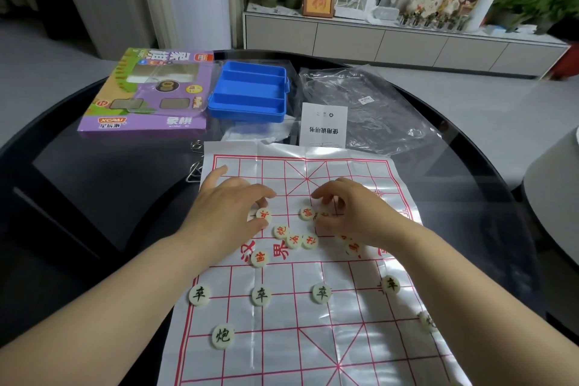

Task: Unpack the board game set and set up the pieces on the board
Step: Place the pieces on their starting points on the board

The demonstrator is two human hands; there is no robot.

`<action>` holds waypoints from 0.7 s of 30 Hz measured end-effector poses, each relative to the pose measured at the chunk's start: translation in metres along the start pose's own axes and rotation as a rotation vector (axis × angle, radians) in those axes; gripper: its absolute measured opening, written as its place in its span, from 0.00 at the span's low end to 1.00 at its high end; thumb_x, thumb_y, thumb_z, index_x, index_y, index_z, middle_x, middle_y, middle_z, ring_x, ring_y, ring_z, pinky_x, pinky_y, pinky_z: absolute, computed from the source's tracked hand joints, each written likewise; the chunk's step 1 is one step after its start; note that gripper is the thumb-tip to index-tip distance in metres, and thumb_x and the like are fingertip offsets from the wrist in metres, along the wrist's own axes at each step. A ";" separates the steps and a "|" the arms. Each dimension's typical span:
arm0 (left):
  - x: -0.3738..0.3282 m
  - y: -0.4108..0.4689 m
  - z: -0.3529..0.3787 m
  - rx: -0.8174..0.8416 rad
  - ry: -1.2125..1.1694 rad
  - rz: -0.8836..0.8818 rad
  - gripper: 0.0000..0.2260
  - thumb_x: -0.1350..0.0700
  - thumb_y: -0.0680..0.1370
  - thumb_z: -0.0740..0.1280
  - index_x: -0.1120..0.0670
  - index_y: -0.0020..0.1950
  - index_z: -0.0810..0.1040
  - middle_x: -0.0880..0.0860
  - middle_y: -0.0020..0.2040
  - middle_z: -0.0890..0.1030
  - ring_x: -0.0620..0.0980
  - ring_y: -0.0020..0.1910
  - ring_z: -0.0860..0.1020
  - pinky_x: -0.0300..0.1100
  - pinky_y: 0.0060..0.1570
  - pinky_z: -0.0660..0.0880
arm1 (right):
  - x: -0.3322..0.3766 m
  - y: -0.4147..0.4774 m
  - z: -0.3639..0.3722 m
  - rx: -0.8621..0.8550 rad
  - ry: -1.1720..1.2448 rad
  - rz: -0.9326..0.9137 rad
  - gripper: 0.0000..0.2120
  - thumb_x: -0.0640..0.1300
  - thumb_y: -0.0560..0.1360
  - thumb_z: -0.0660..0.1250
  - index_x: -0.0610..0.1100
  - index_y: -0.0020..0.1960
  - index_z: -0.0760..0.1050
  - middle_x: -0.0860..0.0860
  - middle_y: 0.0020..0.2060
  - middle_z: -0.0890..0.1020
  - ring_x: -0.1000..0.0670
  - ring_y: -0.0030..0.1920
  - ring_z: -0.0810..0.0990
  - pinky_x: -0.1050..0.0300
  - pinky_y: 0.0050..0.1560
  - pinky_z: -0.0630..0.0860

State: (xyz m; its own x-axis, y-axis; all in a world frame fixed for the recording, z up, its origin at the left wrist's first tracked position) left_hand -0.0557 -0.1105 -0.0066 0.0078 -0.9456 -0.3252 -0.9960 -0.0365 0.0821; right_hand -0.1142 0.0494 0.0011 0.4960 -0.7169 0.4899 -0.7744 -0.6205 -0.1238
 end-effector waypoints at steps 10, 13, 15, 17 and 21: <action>-0.001 -0.013 -0.012 -0.081 -0.144 -0.046 0.18 0.50 0.76 0.62 0.43 0.66 0.67 0.43 0.67 0.69 0.43 0.69 0.57 0.38 0.68 0.37 | 0.015 -0.002 -0.004 -0.028 -0.191 -0.114 0.13 0.48 0.73 0.66 0.48 0.57 0.76 0.51 0.56 0.75 0.51 0.56 0.67 0.61 0.54 0.63; 0.007 -0.029 -0.015 -0.227 -0.251 -0.032 0.16 0.53 0.75 0.65 0.45 0.63 0.72 0.42 0.62 0.72 0.34 0.60 0.59 0.31 0.65 0.35 | 0.010 -0.020 -0.014 -0.038 -0.154 -0.133 0.11 0.48 0.72 0.67 0.49 0.54 0.77 0.53 0.53 0.76 0.55 0.51 0.65 0.68 0.49 0.63; 0.012 -0.039 -0.014 -0.286 -0.286 -0.001 0.15 0.58 0.73 0.67 0.49 0.60 0.76 0.41 0.54 0.71 0.26 0.49 0.56 0.21 0.58 0.32 | 0.008 -0.029 -0.012 0.000 -0.186 -0.146 0.12 0.48 0.72 0.67 0.49 0.54 0.77 0.54 0.51 0.76 0.56 0.49 0.64 0.69 0.45 0.62; 0.015 -0.043 -0.015 -0.304 -0.268 0.040 0.14 0.61 0.71 0.70 0.52 0.56 0.79 0.41 0.50 0.70 0.26 0.49 0.59 0.17 0.57 0.33 | 0.008 -0.034 -0.004 0.048 -0.252 -0.157 0.13 0.49 0.72 0.67 0.50 0.55 0.77 0.53 0.52 0.76 0.56 0.48 0.62 0.66 0.45 0.61; 0.027 -0.043 -0.008 -0.294 -0.247 0.035 0.11 0.58 0.70 0.71 0.55 0.52 0.81 0.42 0.49 0.73 0.39 0.53 0.67 0.21 0.63 0.38 | 0.012 -0.033 0.002 0.090 -0.306 -0.151 0.15 0.52 0.72 0.66 0.51 0.57 0.76 0.54 0.52 0.76 0.55 0.47 0.63 0.64 0.45 0.61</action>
State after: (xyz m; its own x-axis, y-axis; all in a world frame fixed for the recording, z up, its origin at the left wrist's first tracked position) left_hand -0.0121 -0.1367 -0.0113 -0.0828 -0.8431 -0.5314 -0.9269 -0.1307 0.3519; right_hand -0.0817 0.0610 0.0094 0.7072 -0.6688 0.2292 -0.6527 -0.7423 -0.1520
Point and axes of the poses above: each hand's wrist, its own y-axis towards the middle knuckle, its own z-axis out of the palm, x = y × z, the point moved 4 cm from there along y, towards the middle knuckle
